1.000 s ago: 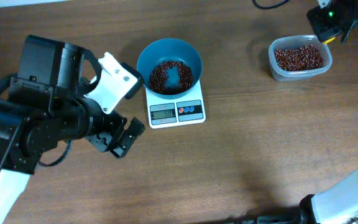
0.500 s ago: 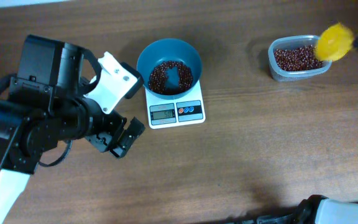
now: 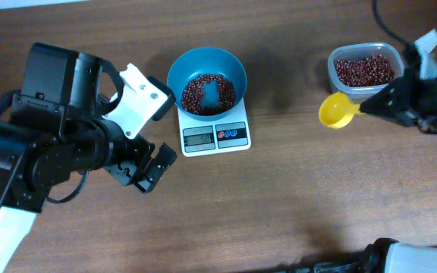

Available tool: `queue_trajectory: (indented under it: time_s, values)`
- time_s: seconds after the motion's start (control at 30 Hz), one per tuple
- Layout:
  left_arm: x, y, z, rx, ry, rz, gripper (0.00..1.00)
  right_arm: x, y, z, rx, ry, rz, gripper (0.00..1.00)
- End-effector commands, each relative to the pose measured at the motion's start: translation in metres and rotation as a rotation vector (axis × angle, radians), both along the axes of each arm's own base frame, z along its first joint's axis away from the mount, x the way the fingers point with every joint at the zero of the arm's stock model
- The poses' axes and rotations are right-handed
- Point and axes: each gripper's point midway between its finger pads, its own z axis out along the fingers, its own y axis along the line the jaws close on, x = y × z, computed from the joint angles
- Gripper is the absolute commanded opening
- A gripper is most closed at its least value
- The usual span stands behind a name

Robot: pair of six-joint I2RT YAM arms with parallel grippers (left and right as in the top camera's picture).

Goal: Scoop item into bowl and weigh 50g on scale
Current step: 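Lower the yellow scoop and release it on the table right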

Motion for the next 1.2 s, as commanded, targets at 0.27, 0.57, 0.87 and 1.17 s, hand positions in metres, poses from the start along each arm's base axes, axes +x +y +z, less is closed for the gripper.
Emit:
queue_trajectory:
  time_s: [0.27,0.57,0.87,1.17]
  values:
    - [-0.001,-0.003,0.010,-0.015,-0.033,-0.022,0.99,-0.004,-0.016,-0.066,-0.098,0.064,-0.079,0.04]
    - [-0.001,-0.003,0.010,-0.015,-0.033,-0.022,0.99,0.001,-0.020,-0.069,-0.113,0.049,-0.093,0.60]
    - [-0.001,-0.003,0.010,-0.015,-0.033,-0.022,0.99,-0.022,-0.043,-0.086,-0.245,0.228,-0.200,0.99]
    - [-0.001,-0.003,0.010,-0.015,-0.033,-0.022,0.99,-0.050,-0.093,-0.102,-0.591,0.400,-0.269,0.99]
